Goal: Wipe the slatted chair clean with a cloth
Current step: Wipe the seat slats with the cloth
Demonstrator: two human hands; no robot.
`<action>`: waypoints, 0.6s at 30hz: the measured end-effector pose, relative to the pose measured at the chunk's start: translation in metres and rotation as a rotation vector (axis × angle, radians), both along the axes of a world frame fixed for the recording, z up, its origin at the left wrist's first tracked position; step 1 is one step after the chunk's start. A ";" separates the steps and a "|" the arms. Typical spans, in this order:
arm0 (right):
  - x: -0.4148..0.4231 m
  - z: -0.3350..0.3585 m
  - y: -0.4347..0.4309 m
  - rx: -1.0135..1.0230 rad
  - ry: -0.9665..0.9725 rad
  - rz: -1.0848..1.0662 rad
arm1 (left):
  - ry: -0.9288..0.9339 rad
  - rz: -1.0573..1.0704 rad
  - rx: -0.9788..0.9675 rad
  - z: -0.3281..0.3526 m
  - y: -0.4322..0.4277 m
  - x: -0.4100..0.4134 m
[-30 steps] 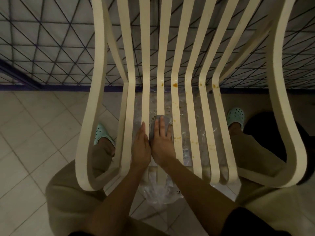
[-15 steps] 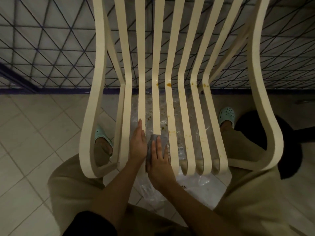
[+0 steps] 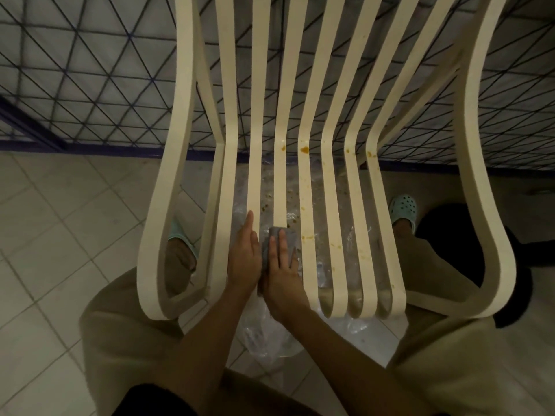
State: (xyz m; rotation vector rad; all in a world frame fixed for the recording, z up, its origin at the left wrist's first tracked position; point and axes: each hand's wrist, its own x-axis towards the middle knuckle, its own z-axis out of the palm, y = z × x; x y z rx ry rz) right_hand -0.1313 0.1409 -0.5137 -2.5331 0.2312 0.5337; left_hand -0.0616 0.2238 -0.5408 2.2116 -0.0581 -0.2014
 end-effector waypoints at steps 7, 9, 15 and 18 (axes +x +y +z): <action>0.045 -0.008 -0.012 -0.047 -0.048 0.023 | 0.021 0.010 0.042 -0.004 -0.001 0.003; 0.059 -0.013 -0.016 -0.036 -0.022 -0.025 | 0.034 0.017 0.043 -0.004 -0.003 0.003; 0.102 -0.020 -0.026 -0.014 -0.023 -0.046 | 0.095 0.025 0.022 -0.005 -0.004 0.006; 0.123 -0.021 -0.033 -0.066 -0.058 -0.048 | 0.103 0.026 0.071 0.000 -0.006 0.005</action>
